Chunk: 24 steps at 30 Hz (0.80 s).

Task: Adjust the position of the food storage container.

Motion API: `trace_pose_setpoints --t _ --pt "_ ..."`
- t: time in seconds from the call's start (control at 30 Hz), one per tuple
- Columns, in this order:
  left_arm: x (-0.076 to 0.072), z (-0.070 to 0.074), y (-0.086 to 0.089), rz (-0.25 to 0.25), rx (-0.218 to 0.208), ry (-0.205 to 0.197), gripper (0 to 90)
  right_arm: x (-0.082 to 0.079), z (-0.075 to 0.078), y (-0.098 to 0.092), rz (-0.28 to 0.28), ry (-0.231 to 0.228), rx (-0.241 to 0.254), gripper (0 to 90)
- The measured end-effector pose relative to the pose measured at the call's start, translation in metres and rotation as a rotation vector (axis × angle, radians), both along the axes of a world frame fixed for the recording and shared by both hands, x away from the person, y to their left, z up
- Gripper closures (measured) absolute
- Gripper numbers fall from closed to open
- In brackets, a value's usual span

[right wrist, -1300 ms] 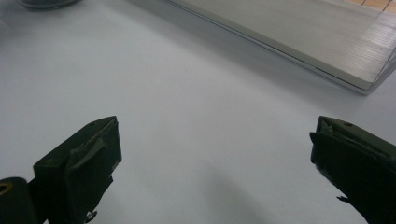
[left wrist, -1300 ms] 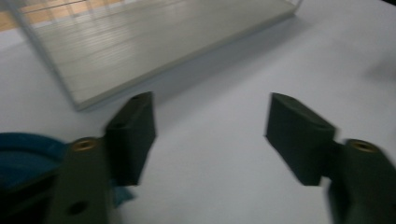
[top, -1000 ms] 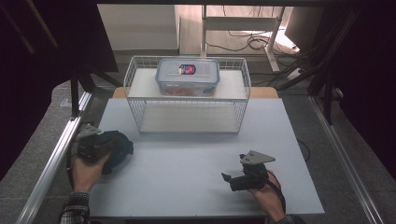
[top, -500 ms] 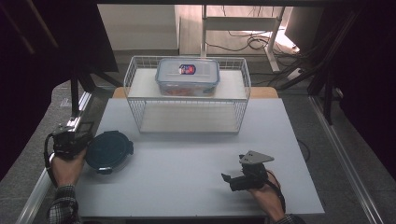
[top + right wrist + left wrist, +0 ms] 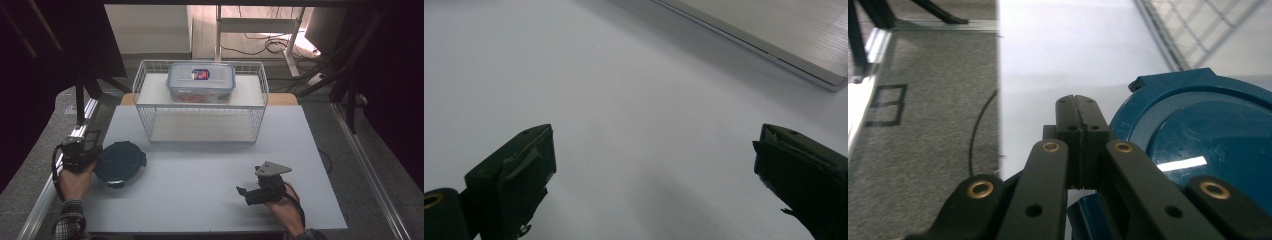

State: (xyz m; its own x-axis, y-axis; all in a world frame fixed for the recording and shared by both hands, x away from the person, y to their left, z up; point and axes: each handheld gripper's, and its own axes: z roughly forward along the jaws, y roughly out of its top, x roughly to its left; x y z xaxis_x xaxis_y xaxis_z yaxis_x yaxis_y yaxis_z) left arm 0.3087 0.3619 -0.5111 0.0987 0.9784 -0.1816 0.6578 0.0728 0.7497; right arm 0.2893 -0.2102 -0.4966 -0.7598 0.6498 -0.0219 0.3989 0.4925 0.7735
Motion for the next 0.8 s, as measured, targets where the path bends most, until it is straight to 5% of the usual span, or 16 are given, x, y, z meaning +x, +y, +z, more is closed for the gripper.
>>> trace_pose_setpoints --t 0.37,0.57,0.67,0.8 --pt "-0.002 0.005 -0.053 -0.139 0.028 0.009 90.0 0.001 -0.001 0.001 0.009 0.006 -0.004 3.2" --pt "-0.016 0.01 -0.034 -0.069 0.05 -0.016 90.0 0.001 0.001 -0.003 0.005 -0.002 -0.002 3.3" --pt "-0.027 0.001 -0.026 -0.065 0.041 0.033 90.0 0.003 0.001 -0.004 0.001 0.0 0.002 3.3" --pt "-0.032 -0.008 -0.035 -0.124 0.0 0.085 90.0 0.004 0.001 -0.002 0.01 -0.004 -0.002 3.3"
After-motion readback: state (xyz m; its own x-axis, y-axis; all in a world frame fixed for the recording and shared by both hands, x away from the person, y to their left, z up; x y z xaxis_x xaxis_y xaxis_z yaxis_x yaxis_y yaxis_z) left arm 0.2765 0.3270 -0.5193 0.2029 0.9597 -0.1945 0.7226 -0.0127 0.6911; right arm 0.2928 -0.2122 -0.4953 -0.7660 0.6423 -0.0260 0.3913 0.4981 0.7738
